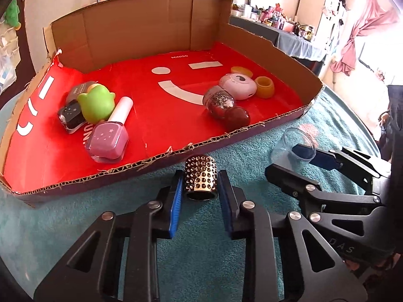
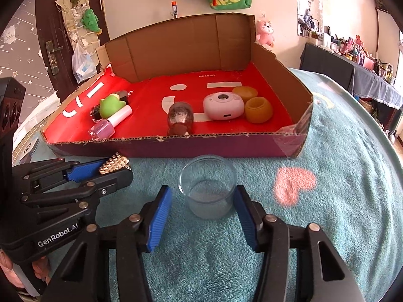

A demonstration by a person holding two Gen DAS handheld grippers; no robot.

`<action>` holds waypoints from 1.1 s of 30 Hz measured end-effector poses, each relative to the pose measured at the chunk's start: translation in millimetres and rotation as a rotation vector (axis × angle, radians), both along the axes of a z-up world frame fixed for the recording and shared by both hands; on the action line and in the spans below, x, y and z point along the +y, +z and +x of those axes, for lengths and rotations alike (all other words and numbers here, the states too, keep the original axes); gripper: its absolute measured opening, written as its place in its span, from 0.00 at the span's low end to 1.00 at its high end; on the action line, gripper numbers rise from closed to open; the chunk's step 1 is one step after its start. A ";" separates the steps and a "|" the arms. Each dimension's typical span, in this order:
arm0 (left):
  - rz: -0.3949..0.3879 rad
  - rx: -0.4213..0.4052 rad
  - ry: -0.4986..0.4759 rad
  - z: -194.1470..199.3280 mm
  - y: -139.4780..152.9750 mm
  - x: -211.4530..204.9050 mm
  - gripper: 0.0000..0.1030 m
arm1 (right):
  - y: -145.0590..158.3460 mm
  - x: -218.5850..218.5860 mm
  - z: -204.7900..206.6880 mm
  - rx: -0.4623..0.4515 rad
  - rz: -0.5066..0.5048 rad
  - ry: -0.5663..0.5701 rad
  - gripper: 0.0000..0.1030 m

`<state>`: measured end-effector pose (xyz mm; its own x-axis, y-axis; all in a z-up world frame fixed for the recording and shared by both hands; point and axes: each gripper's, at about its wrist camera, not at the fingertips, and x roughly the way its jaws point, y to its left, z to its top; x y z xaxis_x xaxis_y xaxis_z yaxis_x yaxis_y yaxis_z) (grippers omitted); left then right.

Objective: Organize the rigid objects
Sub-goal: 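Grasp the gold studded cylinder with the left tool while the right tool grasps the clear cup, then lift and carry the studded cylinder and clear cup with both tools into the box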

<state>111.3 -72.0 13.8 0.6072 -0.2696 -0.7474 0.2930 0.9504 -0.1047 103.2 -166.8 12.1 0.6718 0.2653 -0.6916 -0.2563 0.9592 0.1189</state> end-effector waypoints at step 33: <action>-0.081 -0.057 0.012 -34.6 28.2 28.6 0.23 | 20.8 19.6 -18.2 -0.025 0.056 0.109 0.40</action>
